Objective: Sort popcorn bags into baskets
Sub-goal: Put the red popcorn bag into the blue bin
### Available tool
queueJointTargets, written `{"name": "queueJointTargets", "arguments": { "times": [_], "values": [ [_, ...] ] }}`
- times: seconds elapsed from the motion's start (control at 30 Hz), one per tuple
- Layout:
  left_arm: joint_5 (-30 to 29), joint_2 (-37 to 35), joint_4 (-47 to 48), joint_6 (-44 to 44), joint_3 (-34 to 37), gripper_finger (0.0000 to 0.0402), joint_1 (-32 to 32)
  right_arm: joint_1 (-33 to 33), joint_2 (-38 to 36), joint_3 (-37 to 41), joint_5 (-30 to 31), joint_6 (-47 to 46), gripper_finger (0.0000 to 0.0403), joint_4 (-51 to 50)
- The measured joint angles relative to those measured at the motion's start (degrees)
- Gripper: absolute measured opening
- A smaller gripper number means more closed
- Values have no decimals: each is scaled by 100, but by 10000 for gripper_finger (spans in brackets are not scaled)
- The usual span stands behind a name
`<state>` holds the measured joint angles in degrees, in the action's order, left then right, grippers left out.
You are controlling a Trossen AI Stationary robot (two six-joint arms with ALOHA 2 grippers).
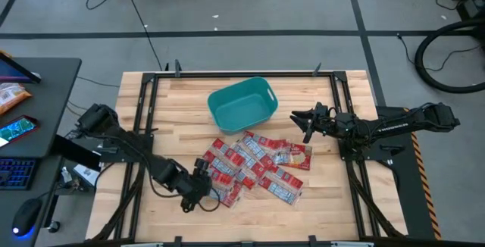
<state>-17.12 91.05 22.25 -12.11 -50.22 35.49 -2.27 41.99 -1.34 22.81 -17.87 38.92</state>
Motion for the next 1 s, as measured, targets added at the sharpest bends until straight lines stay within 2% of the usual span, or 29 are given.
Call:
{"name": "queueJointTargets", "arguments": {
  "times": [0.2, 0.33, 0.4, 0.5, 0.77, 1.0],
  "values": [
    [-93, 71, 13, -662, -12, 253, 367, -1, 1, 0, 0, 0, 115, 0],
    [-776, 311, 16, -1176, -13, 264, 693, 0, -1, 0, 0, 0, 115, 0],
    [-1217, 499, 25, -1364, -74, 265, 811, -1, 1, 0, 0, 0, 115, 0],
    [-1522, 775, 113, -1420, -239, 265, 944, 0, 1, 2, 0, 0, 115, 0],
    [-1819, 1502, 894, -1281, -821, 259, 999, 1, 1, 0, 0, 0, 115, 0],
    [-1754, 1568, 1027, -1630, -924, 205, 930, -1, -1, 0, 0, 0, 115, 0]
  ]
}}
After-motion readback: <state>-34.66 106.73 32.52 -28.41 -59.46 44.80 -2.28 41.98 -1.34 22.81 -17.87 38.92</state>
